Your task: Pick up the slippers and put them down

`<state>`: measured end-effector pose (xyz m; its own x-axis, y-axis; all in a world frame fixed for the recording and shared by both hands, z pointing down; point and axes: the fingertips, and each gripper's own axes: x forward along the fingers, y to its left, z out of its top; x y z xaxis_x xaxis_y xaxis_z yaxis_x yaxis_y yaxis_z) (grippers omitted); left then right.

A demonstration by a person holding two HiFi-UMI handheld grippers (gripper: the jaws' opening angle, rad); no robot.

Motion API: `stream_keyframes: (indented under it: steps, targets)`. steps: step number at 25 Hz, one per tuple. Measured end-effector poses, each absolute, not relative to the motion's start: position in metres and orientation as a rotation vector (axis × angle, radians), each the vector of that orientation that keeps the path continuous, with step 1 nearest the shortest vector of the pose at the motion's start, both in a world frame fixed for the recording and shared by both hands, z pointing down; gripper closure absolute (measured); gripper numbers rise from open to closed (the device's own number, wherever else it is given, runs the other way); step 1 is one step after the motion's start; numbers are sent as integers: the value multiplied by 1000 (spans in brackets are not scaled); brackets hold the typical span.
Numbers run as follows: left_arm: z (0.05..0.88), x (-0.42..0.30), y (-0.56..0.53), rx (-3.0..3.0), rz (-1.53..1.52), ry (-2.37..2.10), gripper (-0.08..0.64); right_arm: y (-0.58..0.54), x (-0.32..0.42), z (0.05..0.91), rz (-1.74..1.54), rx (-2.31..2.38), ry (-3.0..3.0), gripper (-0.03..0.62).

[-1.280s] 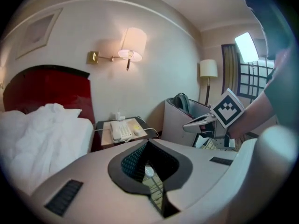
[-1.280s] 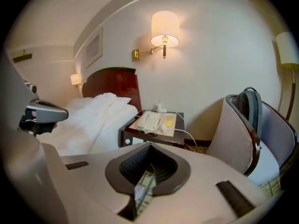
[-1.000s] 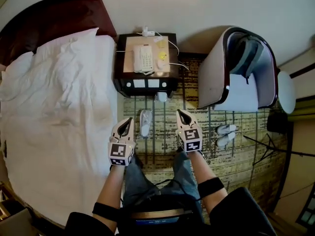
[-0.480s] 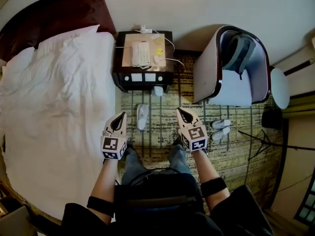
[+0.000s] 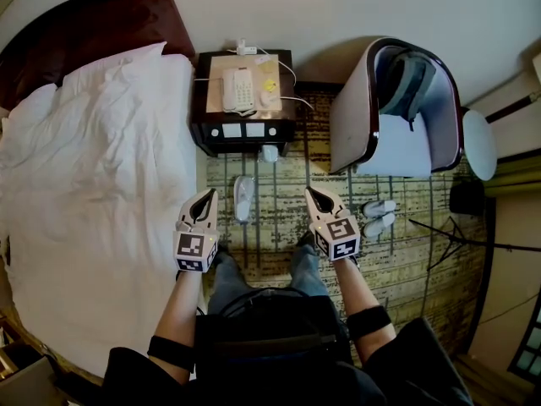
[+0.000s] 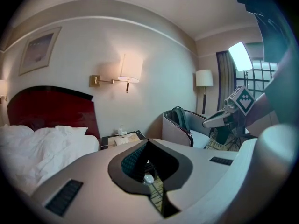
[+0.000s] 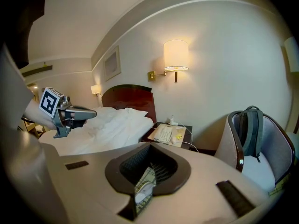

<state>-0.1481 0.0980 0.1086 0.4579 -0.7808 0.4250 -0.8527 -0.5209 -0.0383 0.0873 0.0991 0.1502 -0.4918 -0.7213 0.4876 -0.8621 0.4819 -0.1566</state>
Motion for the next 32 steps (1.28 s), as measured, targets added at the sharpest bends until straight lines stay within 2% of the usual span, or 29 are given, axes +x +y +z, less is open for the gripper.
stream_keyframes:
  steps: [24,32]
  targets:
    - [106,-122,82,2492,638,-1464,560,82,97,148,605,1296,-2474,592]
    - [151,-99,71,2533,741,-1209,560,51,84,187,640,1352,-2407,592]
